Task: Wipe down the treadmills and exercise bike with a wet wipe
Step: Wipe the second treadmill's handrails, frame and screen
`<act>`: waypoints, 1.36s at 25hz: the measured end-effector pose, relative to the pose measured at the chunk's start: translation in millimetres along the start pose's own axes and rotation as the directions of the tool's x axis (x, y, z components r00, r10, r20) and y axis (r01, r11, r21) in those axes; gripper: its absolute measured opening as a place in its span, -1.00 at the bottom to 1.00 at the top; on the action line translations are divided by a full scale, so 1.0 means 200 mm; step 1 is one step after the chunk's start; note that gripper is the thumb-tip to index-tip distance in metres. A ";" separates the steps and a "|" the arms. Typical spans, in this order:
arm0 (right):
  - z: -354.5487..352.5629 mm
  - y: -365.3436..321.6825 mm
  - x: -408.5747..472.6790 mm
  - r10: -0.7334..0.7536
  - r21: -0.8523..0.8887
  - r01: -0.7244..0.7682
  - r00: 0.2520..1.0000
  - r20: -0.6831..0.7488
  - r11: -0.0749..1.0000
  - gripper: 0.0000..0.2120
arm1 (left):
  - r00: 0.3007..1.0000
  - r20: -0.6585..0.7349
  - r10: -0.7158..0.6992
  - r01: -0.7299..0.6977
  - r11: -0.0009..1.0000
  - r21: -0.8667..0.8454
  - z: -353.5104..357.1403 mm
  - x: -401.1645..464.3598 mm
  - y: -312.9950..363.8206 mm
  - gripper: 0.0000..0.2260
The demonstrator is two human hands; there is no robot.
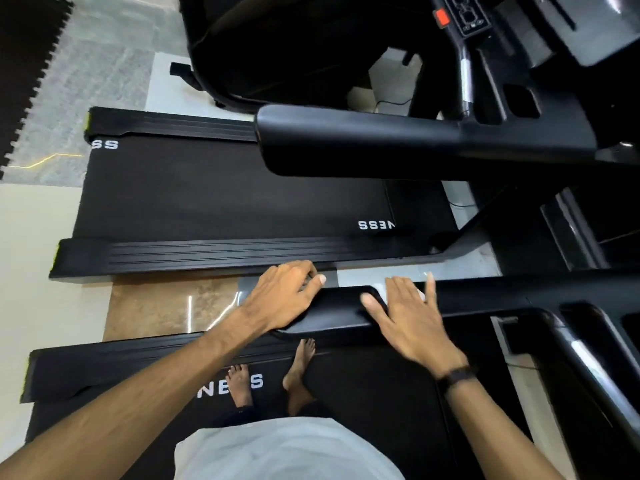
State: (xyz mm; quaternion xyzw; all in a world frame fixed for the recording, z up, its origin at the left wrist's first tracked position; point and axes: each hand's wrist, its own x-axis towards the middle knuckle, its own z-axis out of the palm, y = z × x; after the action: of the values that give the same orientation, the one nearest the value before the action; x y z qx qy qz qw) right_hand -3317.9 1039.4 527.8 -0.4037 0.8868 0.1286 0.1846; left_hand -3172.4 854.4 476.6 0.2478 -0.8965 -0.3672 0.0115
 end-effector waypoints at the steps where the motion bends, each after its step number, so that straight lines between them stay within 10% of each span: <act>1: -0.02 -0.07 0.03 -0.004 0.022 0.004 1.000 0.009 1.000 0.06 | 0.999 -0.008 0.044 -0.044 0.999 0.014 0.00 0.00 0.00 -0.69; 6: 0.08 -0.23 -0.29 -0.309 0.075 0.322 0.939 -0.150 0.944 -0.13 | 0.980 -0.086 0.182 -0.177 0.982 0.063 -0.03 -0.02 0.04 -0.51; 12: 0.06 0.10 -0.04 0.018 0.077 -0.005 0.985 -0.171 0.997 0.09 | 0.986 -0.133 0.102 -0.104 0.995 -0.009 0.04 0.00 0.27 -0.44; 19: 0.12 0.02 -0.21 -0.370 0.035 0.391 0.892 -0.259 0.920 -0.25 | 0.977 -0.214 -0.018 0.029 0.998 0.051 0.17 0.02 0.32 -0.35; 26: 0.01 0.31 0.07 -0.228 -0.021 0.228 0.962 -0.151 0.974 0.07 | 0.953 -0.300 -0.051 0.144 0.944 0.296 0.22 0.02 0.39 -0.32; 34: 0.12 0.49 -0.12 -0.562 -0.071 0.563 0.792 -0.236 0.823 -0.10 | 0.858 -0.473 -0.202 0.363 0.890 0.278 0.27 -0.03 0.40 -0.36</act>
State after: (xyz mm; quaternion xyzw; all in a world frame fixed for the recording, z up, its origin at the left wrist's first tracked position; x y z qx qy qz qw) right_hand -3372.8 1128.0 523.9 -0.6614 0.7427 0.0153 0.1035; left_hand -3213.3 941.4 491.0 0.4517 -0.8756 -0.1317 0.1094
